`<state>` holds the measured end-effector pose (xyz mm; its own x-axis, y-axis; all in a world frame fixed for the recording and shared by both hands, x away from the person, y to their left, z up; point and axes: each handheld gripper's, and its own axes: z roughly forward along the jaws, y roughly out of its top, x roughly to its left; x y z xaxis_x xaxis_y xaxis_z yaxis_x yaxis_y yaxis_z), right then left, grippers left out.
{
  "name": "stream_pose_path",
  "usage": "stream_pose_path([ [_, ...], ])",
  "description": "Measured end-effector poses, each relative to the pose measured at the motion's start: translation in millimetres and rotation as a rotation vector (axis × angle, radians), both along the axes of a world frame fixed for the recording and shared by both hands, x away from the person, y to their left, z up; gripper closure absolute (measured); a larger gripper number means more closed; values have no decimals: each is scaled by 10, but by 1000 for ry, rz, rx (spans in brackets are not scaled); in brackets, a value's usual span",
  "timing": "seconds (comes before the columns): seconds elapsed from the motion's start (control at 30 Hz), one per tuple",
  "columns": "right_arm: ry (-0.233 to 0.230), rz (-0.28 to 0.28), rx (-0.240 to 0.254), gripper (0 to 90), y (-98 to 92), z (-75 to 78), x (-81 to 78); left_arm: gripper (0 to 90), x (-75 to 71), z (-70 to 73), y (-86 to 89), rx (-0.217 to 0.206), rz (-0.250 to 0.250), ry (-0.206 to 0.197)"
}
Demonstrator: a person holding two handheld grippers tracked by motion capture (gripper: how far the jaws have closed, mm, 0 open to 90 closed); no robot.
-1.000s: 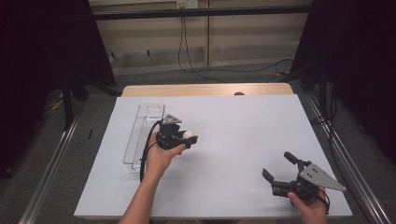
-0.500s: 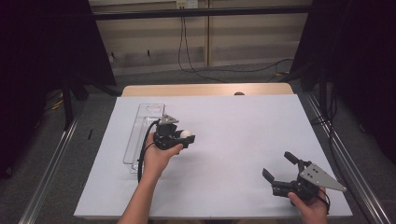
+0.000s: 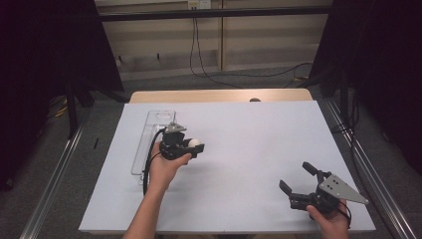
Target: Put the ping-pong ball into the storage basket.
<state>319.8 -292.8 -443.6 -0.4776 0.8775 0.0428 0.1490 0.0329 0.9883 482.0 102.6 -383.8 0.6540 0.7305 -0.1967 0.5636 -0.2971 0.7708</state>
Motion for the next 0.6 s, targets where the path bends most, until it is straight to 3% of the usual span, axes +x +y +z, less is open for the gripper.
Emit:
stream_pose_path([
  [0.6, 0, 4, 1, 11, 7, 1, 0, 512, -6, -30, 144, -7, 27, 3],
])
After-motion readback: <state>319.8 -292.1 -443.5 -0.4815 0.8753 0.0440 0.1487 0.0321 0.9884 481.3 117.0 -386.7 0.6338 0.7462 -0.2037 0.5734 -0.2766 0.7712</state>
